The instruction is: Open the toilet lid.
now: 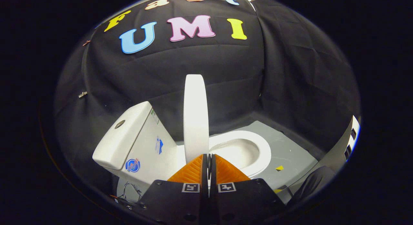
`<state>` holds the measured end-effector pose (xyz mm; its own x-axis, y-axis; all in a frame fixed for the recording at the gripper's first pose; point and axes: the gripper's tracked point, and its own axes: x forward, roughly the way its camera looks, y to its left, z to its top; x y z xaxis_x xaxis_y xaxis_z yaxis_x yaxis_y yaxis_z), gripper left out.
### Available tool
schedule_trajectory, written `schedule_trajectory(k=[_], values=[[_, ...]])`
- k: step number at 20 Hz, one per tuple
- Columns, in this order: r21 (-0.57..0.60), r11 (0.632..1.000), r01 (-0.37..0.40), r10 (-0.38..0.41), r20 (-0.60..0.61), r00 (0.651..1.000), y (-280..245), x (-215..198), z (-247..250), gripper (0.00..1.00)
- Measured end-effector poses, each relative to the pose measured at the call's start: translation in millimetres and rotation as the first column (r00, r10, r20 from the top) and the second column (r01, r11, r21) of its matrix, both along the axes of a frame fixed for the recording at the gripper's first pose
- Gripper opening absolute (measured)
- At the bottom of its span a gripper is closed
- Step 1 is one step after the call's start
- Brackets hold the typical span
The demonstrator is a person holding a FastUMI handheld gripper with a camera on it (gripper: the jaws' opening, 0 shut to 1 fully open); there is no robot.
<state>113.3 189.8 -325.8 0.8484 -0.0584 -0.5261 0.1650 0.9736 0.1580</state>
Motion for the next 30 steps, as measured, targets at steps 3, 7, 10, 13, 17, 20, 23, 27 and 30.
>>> schedule_trajectory(k=[3, 7, 10, 13, 17, 20, 23, 27, 30], values=[[-0.059, 0.998, -0.033, 0.034, 0.015, 0.999, 23.0, -1.4, 6.7, 0.06], [-0.123, 0.989, -0.083, 0.089, 0.04, 0.995, 58.0, -2.4, 12.5, 0.06], [-0.146, 0.982, -0.117, 0.126, 0.05, 0.991, 84.3, -4.9, 14.7, 0.06], [-0.169, 0.971, -0.168, 0.179, 0.053, 0.982, 110.3, -4.5, 19.5, 0.06], [-0.194, 0.958, -0.211, 0.225, 0.054, 0.973, 136.3, -7.2, 18.4, 0.06], [-0.207, 0.952, -0.225, 0.238, 0.041, 0.97, 148.0, -8.6, 17.4, 0.07], [-0.235, 0.945, -0.228, 0.243, 0.035, 0.969, 149.7, -7.5, 19.5, 0.07], [-0.253, 0.931, -0.265, 0.28, 0.025, 0.96, 150.8, -7.4, 21.3, 0.09], [-0.264, 0.924, -0.277, 0.289, 0.009, 0.957, 148.5, -12.5, 17.7, 0.25]])
